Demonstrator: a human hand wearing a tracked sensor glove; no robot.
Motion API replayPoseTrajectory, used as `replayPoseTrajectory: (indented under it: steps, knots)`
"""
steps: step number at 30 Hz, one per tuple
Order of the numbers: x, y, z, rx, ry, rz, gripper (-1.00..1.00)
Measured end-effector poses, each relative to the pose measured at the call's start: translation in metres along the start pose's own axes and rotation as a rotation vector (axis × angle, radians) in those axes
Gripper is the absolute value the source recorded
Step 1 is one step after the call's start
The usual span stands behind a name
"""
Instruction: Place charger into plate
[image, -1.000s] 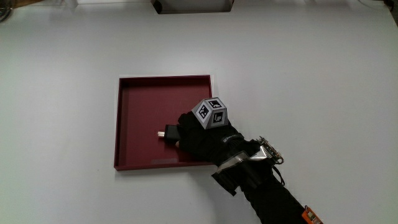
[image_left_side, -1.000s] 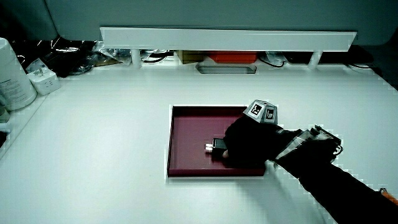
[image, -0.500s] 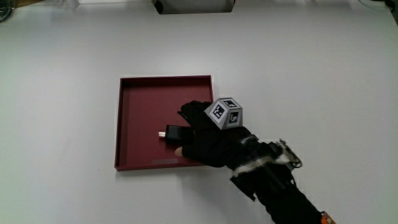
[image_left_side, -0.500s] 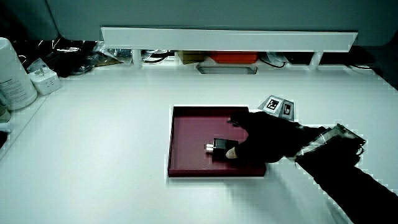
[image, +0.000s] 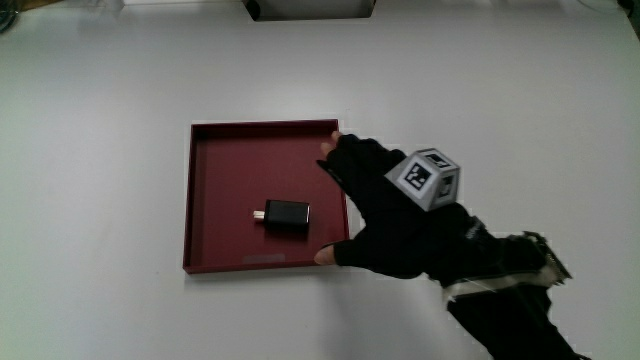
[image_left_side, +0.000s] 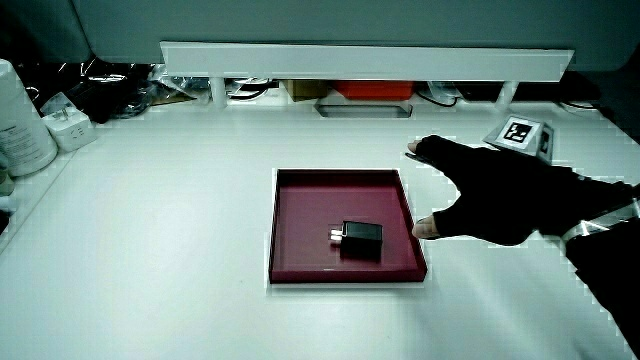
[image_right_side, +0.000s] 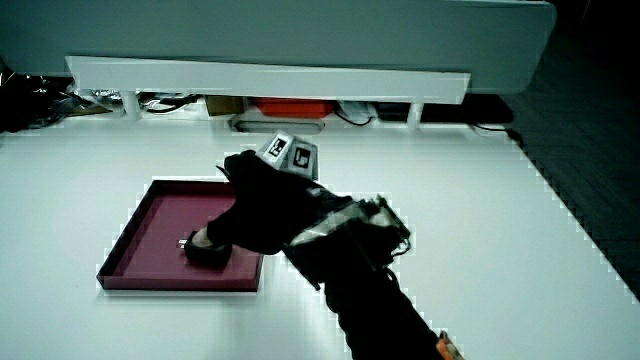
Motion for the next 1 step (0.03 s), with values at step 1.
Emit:
replayPoseTrajectory:
  steps: [1]
  knots:
    - [-0.0024,-0.0063,0.0036,-0.002,0.005,-0.008,-1.0]
